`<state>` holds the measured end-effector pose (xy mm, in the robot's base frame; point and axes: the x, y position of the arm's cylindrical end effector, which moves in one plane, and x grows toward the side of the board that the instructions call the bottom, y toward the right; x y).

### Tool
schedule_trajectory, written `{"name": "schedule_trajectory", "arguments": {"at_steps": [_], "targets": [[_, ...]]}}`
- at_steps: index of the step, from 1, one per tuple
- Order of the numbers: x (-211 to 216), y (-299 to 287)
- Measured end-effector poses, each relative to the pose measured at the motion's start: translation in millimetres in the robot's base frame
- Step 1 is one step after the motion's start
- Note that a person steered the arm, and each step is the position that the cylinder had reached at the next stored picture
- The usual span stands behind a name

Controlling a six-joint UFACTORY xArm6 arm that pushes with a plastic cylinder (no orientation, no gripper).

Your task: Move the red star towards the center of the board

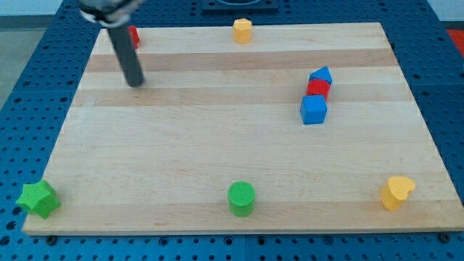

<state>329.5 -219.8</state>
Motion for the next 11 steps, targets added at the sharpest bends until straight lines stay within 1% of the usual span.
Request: {"name": "schedule_trajectory", "arguments": {"at_steps": [1,2,3,4,5,6,7,8,9,11], "targets": [[-51.6,-79.9],[-52.9,-83.6],[-88.2,-84.4],[-138.4,-84.3],[-137.8,-62.6],[-124.8,-21.1],[-74.3,22.7],[-1.5,62.4],[46.8,89.1],[91.4,127.3]]}}
